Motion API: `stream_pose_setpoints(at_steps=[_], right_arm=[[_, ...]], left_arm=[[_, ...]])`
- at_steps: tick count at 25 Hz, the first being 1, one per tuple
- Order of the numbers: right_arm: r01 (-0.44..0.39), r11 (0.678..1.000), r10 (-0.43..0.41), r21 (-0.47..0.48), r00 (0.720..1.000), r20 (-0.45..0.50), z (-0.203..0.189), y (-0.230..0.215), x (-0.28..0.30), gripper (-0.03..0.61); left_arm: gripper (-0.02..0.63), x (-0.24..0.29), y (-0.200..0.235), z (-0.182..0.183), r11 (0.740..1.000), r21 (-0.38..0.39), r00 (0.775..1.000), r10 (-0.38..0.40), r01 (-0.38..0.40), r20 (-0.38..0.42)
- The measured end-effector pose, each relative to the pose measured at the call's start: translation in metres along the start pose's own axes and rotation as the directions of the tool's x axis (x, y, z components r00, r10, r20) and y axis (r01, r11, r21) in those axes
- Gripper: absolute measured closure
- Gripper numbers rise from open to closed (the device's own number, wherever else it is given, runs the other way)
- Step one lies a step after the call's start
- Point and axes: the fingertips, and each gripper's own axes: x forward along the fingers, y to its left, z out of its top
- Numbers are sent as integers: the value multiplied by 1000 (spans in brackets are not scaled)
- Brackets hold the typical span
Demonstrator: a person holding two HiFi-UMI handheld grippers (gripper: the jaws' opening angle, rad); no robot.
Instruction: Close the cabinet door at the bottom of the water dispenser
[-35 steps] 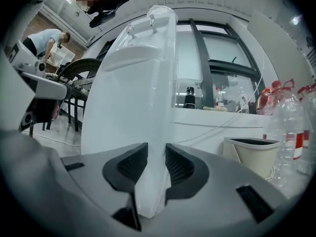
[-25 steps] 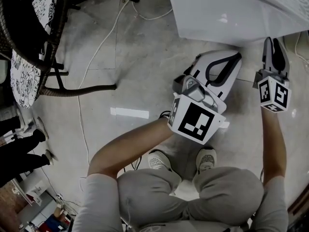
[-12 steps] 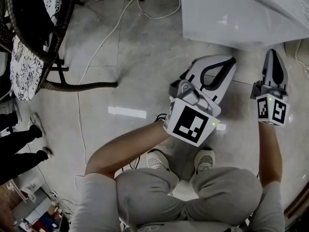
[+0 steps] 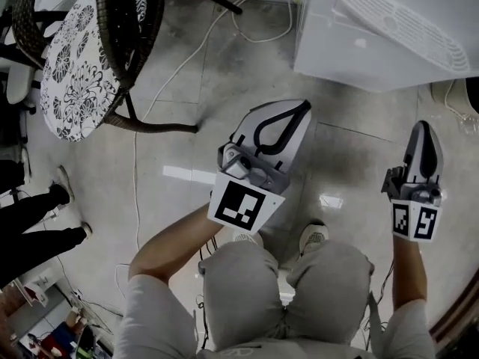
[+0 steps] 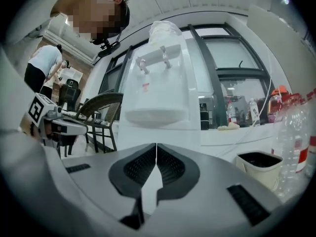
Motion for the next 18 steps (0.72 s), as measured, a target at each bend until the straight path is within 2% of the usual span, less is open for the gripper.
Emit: stream_pose_setpoints(at_steps=[5,9,18], right_arm=[[7,1000,-7,-1,1000,-18,109,11,-28,560],[30,999,-30,20,999,-27,227,17,-44,560],[60,997,-58,44,997,-45,495,28,-74,558]], left_arm=[[606,-62,43,103,990,-37,990,139,-139,-20],[606,-107,67,209,970,-61,972,233,-233,-20],[606,-191,90,434,944,-139,952,287,-300,-106]])
